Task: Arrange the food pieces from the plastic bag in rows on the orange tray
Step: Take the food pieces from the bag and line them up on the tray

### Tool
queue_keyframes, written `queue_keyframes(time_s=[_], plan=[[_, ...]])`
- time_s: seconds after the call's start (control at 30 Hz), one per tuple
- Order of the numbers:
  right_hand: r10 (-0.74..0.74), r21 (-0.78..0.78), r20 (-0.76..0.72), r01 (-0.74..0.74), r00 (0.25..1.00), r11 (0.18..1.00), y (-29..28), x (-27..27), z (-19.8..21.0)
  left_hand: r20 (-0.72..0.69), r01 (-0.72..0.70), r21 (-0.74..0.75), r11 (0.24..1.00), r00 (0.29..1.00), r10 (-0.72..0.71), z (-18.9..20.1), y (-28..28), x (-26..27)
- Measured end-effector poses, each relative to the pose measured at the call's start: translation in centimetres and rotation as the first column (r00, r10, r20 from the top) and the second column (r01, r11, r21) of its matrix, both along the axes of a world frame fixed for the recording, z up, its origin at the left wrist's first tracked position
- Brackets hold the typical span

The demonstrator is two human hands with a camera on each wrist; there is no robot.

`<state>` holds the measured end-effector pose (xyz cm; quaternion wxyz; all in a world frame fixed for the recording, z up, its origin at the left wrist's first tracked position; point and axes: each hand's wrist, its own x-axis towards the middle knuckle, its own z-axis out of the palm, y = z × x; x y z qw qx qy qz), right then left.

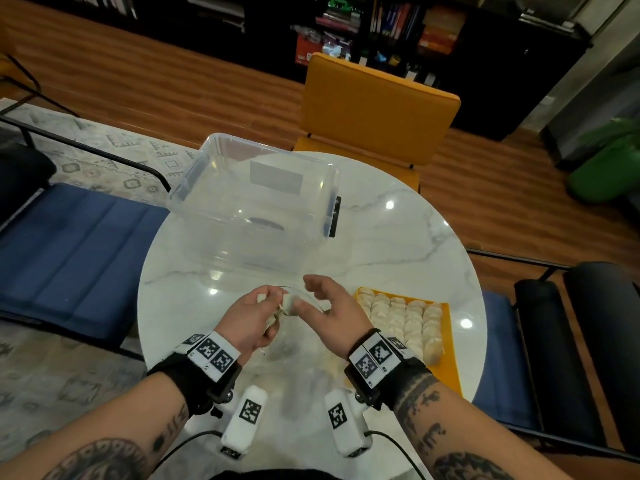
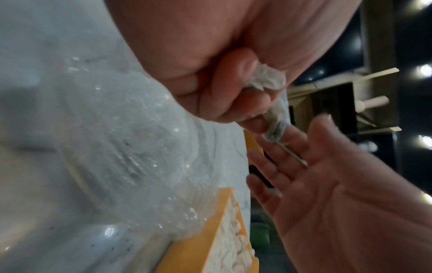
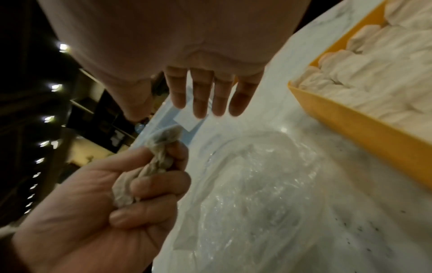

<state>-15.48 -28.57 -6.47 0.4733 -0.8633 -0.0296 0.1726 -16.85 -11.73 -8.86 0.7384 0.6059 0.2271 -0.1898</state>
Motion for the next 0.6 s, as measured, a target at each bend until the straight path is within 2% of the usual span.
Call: queue_keyframes(time_s=[0.07, 0.13, 0.2, 0.33, 0.43, 0.53, 0.6], plan=[[0.047, -0.001, -0.006, -0.047, 0.999, 0.999, -0.5, -0.2, 0.7, 0.037, 0.056, 0.044, 0.997, 0.998, -0.057, 1.2, -1.5, 0.1], [-0.009, 0.013, 0.016, 0.009, 1.000, 1.000, -1.3, -0.2, 0.7, 0.063, 0.056, 0.054, 0.997, 0.996, -0.059, 2.1, -2.9, 0.2], [-0.098, 0.142, -0.031, 0.102, 0.995, 0.985, -2.3, -0.3, 0.8, 0.080, 0.033, 0.039, 0.999, 0.996, -0.036, 2.8, -4.0, 0.5], [-0.217, 0.367, -0.125, 0.248, 0.968, 0.896, -5.2, -0.5, 1.3, 0.086, 0.044, 0.003, 0.999, 0.995, -0.044, 3.5, -6.1, 0.9], [-0.248, 0.408, -0.142, 0.285, 0.958, 0.867, -7.9, -0.9, 1.5, 0.074, 0.126, 0.006, 0.992, 0.989, -0.126, 3.9, -8.2, 1.0], [-0.251, 0.406, -0.140, 0.286, 0.958, 0.868, -10.4, -1.3, 0.9, 0.100, 0.174, -0.007, 0.985, 0.980, -0.173, 4.3, -10.5, 0.9], [-0.241, 0.379, -0.128, 0.272, 0.962, 0.884, -12.0, -1.6, 0.3, 0.111, 0.185, 0.035, 0.982, 0.976, -0.188, 4.2, -11.7, 1.0]])
